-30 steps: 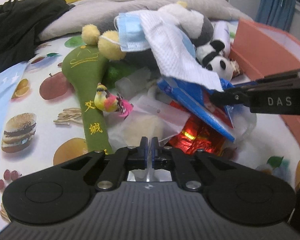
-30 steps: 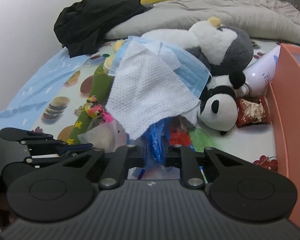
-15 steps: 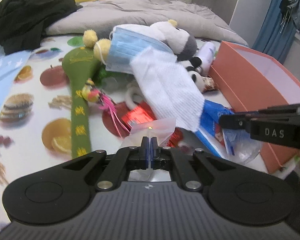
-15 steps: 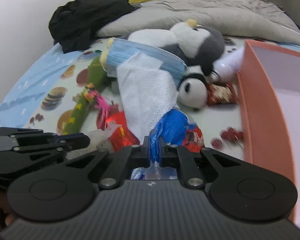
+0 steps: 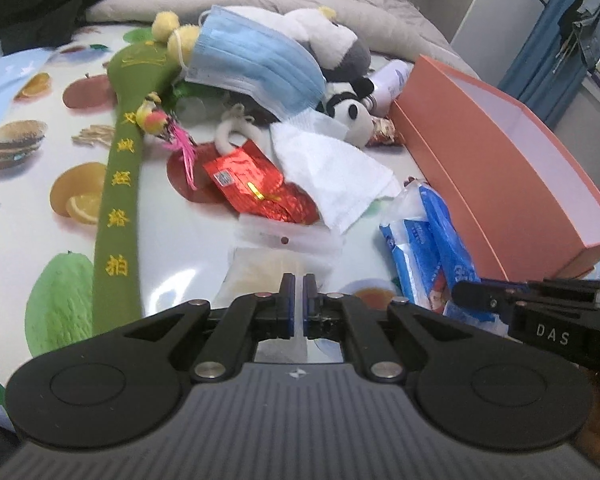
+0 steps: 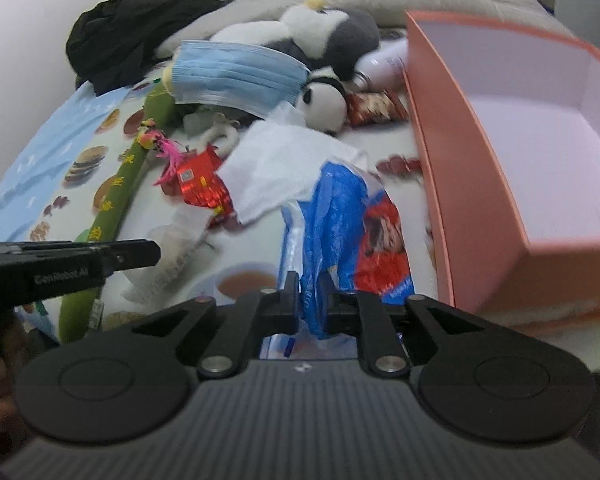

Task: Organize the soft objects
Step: 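Lift both bags and carry them over the pink box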

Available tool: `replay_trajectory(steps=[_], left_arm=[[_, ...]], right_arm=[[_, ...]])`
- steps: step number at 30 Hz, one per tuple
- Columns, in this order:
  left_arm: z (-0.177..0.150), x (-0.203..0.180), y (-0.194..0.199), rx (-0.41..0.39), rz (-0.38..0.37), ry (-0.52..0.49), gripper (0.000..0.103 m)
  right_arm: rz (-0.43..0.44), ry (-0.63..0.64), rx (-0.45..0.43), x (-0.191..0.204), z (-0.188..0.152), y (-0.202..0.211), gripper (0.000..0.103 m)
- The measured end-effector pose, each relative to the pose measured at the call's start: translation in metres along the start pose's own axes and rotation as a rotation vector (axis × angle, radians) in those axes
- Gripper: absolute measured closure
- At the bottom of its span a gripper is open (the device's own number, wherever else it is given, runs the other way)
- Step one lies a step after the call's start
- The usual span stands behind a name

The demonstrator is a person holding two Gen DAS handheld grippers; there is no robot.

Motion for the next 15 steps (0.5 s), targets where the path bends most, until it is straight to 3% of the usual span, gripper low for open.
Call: replay_trajectory(steps=[1, 2, 4, 6, 10, 15], left_arm=[[0.0, -0.001, 0.001, 0.004, -0.005, -0.001, 0.084], [0.0, -0.001, 0.002, 0.001, -0.005, -0.005, 0.065], [0.001, -0.002, 0.004, -0.014, 0.011, -0.022, 0.047], [0.001, -0.004, 0.003, -0.01, 0.013, -0.052, 0.044], [-0.001, -0.002, -0.005, 0.019, 0.047, -0.092, 0.035], [-0.004, 0.002, -0.017, 0.04, 0.075, -0.128, 0.033]], right_arm=[[0.009, -0.009, 0.0, -0.001, -0.002, 0.002, 0.085], [0.015, -0.011, -0.005, -0.002, -0.003, 0.003, 0.079], [0.009, -0.009, -0.02, -0.002, -0.002, 0.005, 0.064], [0.008, -0.008, -0.037, -0.003, 0.001, 0.005, 0.058], [0.0, -0.007, -0.041, -0.006, 0.003, -0.002, 0.058], [-0.007, 0.003, -0.041, -0.008, 0.005, -0.015, 0.058]])
Point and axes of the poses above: each gripper's, at about its wrist camera, not at the fingertips, and y roughly against the way its jaws point, x to its left, z to its top, the point moved 9 cm from there along -y, roughly the way its jaws point, and after that the axes turned 1 degree about -x, right-handed, at the moved point
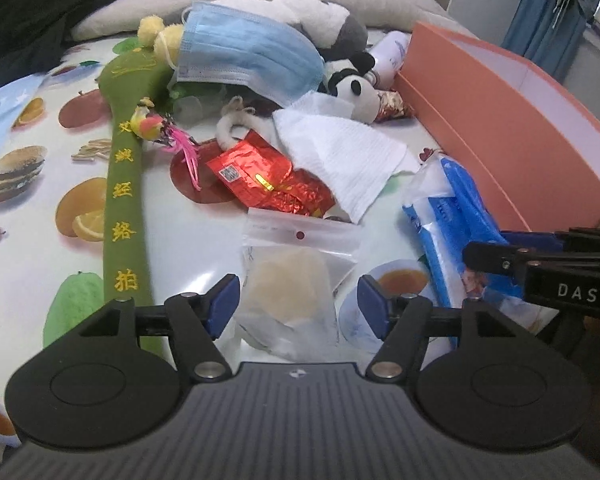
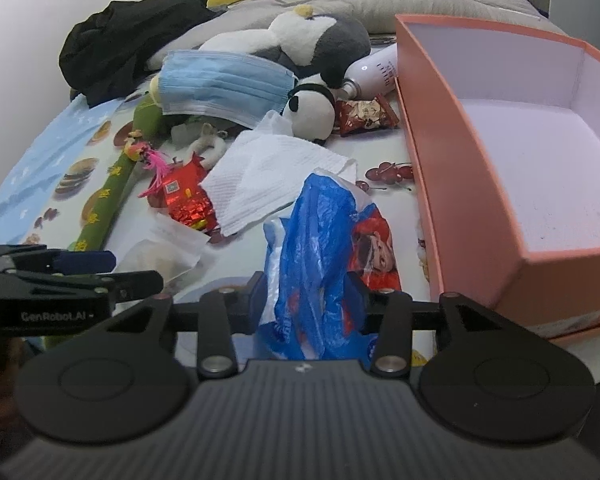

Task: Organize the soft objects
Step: 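Lift both bags and carry them over the pink box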

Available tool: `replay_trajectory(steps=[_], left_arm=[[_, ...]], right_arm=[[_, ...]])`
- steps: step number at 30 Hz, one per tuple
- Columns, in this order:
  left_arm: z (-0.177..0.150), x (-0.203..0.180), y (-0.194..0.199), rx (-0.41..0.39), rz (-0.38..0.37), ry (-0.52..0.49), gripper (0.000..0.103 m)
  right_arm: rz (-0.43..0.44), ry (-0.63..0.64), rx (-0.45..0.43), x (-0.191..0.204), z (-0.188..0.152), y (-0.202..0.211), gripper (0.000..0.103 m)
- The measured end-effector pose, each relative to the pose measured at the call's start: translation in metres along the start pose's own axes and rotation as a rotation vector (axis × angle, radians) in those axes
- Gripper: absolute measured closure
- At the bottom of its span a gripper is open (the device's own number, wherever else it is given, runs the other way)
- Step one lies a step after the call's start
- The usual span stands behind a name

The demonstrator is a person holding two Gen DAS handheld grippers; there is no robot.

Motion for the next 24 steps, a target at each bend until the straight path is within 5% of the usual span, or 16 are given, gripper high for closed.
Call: replay_trajectory(steps=[8, 13, 16, 24], left_arm=[[-0.001, 0.002, -0.018, 0.015, 0.03, -0.029, 0.033], [-0.004, 0.002, -0.023, 0.016, 0.037, -0.015, 0.034], [-0.003, 0.002, -0.021, 0.001, 0.038, -0.004, 0.047], [0.002, -0.003, -0.004, -0.028, 0.021, 0.037, 0.051]], right_arm=[[-0.002, -0.004, 0.018, -0.003, -0.007, -0.014, 0.059], [-0.011, 0.004, 0.015, -0.006, -0.009, -0.016, 0.07], [-0.014, 0.01, 0.006, -0.005, -0.008, -0.014, 0.08], [-0.031, 0.005, -0.037, -0.002, 0.001, 0.002, 0.088]])
Point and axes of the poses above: each gripper's, at about its wrist camera, not at the fingertips, and y roughly against the way its jaws point, x to its left, z to its top, the point moved 9 cm from there along -y, roughly the way its jaws point, and after that the axes turned 1 degree about -x, right-handed, at the moved point
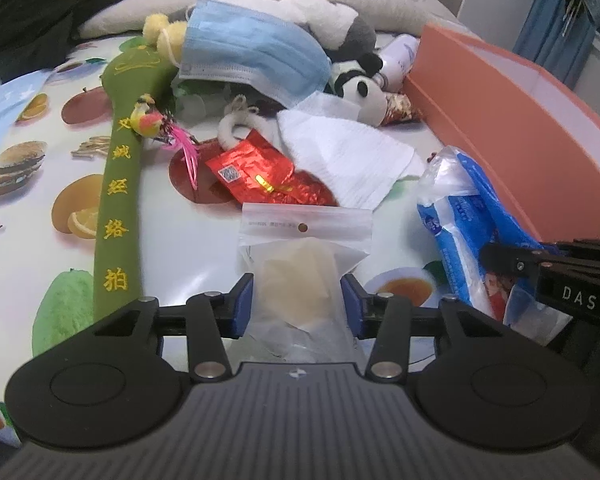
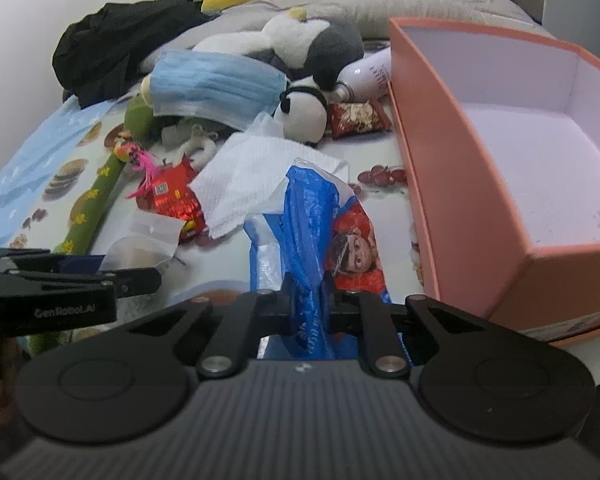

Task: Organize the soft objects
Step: 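Lift both bags and carry them over the pink box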

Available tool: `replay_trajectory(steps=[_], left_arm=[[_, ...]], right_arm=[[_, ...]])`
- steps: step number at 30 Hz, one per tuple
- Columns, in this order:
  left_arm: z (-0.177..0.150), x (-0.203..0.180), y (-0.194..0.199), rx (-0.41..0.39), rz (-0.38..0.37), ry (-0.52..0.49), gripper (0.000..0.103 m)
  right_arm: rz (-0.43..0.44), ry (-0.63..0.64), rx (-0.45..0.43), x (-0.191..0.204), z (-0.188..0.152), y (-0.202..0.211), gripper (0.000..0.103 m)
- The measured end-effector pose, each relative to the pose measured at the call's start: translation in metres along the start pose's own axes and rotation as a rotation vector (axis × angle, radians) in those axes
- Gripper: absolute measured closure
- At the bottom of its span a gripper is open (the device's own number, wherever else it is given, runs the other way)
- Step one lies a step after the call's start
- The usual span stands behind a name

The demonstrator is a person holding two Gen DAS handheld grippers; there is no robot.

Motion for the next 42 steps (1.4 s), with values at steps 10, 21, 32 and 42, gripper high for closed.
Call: replay_trajectory(steps=[10, 21, 32, 42], left_arm=[[0.04, -0.025, 0.05, -0.071, -0.052, 0.035, 0.051], [0.112, -0.056, 0.091, -0.156, -0.118, 0.057, 0.05], [0.173, -0.099, 0.113, -0.224, -0.21, 0.06, 0.05], [0.212, -0.169, 0.104, -0.208, -0.307, 0.01, 0.05]], right_arm=[[0.035, 0.006, -0.093, 0.008, 0.034, 0.053, 0.088], [0.008, 0.043, -0.253, -0.002, 0.105, 0.107, 0.088], [-0.042, 0.034, -0.379, -0.034, 0.167, 0.154, 0.088], [-0.122, -0.06, -0.355, -0.103, 0.184, 0.169, 0.088]])
Point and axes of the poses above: each gripper's, at about its wrist camera, not at the fingertips, and y roughly against the way its jaws point, x to its left, z to its top, the point moved 9 cm from there along -y, roughly the way its jaws point, and after that the axes turned 1 degree about -x, right-handed, at the moved point
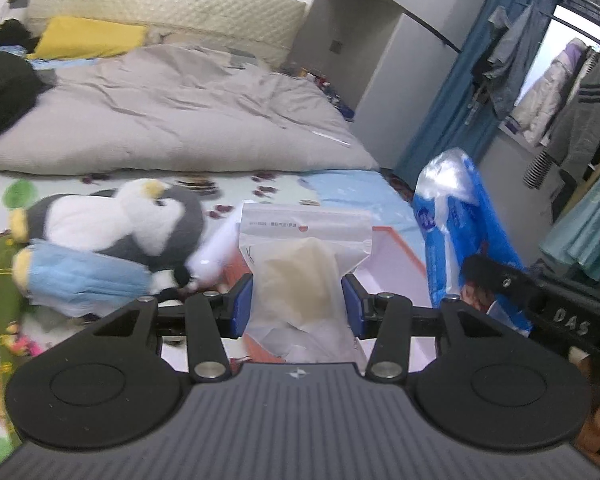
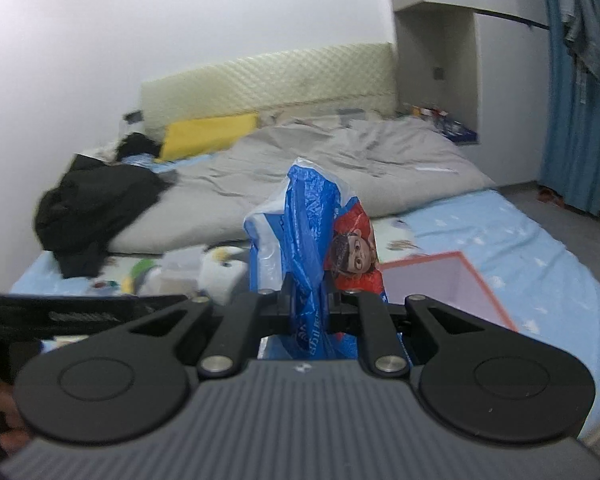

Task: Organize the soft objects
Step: 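Lift both bags and carry them over the pink box, then open both tools to drop the bags into the pink box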

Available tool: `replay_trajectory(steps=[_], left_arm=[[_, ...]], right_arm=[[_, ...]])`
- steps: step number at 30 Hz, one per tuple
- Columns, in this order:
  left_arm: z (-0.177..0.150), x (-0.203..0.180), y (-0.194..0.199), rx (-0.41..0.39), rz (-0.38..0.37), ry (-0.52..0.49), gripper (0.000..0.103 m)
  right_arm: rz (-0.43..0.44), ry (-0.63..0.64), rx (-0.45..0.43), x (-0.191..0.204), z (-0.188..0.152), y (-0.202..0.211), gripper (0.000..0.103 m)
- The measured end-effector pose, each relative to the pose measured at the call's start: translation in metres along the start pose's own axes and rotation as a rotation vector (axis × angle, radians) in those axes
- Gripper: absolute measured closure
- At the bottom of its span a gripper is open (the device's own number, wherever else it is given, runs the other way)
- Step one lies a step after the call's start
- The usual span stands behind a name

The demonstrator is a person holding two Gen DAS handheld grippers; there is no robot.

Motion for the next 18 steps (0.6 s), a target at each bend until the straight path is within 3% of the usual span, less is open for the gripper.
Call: replay_trajectory(steps=[8, 18], left_arm=[[-0.015, -0.041, -0.063, 0.103, -0.027, -0.064, 0.05], [-0.067, -0.059, -0.137, 0.258, -0.023, -0.088, 0.05]], right_arm=[[-0.086, -0.05, 0.121, -0.063, -0.025, -0.026, 0.088], [-0.15, -0.114, 0.285, -0.114, -0.082, -0.064, 0.087]])
Point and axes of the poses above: each gripper's, at about its wrist camera, not at the fingertips, and y roughly against the way its jaws point, x to its left, z to its top, the point moved 9 cm from there along -y, roughly the way its jaws point, and after that the axes turned 1 degree about -x, right-handed, at the moved point
